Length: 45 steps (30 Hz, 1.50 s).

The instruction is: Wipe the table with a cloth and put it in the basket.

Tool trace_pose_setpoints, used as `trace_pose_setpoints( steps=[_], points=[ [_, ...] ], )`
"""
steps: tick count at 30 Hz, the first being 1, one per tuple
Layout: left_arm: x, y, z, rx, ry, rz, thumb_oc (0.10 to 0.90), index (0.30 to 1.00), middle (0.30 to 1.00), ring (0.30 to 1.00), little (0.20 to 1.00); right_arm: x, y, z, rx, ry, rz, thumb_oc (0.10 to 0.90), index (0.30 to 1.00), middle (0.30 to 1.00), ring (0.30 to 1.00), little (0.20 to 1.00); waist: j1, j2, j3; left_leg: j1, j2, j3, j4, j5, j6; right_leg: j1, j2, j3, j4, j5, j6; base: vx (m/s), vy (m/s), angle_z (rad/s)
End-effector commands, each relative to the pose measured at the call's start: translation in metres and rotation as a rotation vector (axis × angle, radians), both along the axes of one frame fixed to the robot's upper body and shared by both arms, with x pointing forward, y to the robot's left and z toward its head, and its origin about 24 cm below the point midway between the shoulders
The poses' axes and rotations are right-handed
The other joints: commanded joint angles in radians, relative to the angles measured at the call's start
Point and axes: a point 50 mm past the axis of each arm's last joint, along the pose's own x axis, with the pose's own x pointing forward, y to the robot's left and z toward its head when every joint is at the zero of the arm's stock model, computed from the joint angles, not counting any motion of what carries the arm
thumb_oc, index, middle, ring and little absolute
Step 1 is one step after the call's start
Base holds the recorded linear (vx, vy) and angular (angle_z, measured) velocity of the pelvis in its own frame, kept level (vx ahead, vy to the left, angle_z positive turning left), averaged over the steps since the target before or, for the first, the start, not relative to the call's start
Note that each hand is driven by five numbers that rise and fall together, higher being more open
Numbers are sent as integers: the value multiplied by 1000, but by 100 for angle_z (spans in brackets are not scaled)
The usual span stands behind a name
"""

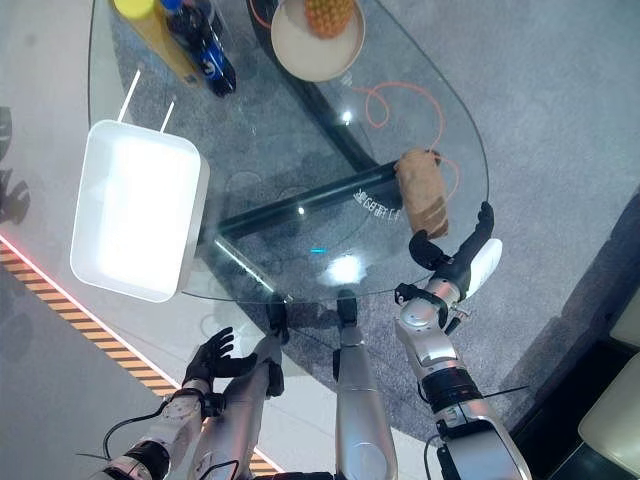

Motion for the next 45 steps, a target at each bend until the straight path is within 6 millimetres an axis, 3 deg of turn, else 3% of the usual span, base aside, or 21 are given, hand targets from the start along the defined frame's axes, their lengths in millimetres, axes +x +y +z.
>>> trace_pose_setpoints(
  steps=[1, 8, 19, 27, 45],
  points=[
    [-8, -6, -4, -12, 6, 41, 800, 900, 900, 900, 900, 1, -17, 57, -76, -220, -68, 800, 900, 900, 900, 900, -13, 17, -22, -96, -52, -13, 202, -125, -3, -32, 19, -75, -65, 68, -49, 0, 0, 0],
    [-6, -15, -2, -34, -12, 34, 800, 900, 900, 900, 900, 11, -15, 71, -72, -234, -59, 800, 900, 900, 900, 900, 2, 41, -22, -169, -52, -17, 216, -112, -6, -110, 23, -81, -34, 65, -55, 18, 11, 2],
    [1, -18, 5, -45, -30, 31, 800, 900, 900, 900, 900, 18, -10, 96, -83, -287, -32, 800, 900, 900, 900, 900, 18, 38, -22, -244, -52, -35, 252, -108, -5, -185, 26, -84, 1, 67, -51, 16, 0, 2],
    [3, -16, 7, -56, -41, 34, 800, 900, 900, 900, 900, 25, -16, 92, -54, -198, -58, 800, 900, 900, 900, 900, 33, 39, -22, -284, -50, -43, 270, -109, -1, -226, 25, -87, 20, 71, -49, 26, 9, 3],
    [8, -15, 14, -71, -74, 14, 800, 900, 900, 900, 900, 32, -63, 94, -3, -88, -232, 800, 900, 900, 900, 900, 65, 51, -22, -377, -57, -74, 319, -116, 7, -312, 18, -96, 49, 84, -41, 26, -6, 5]
  ],
)
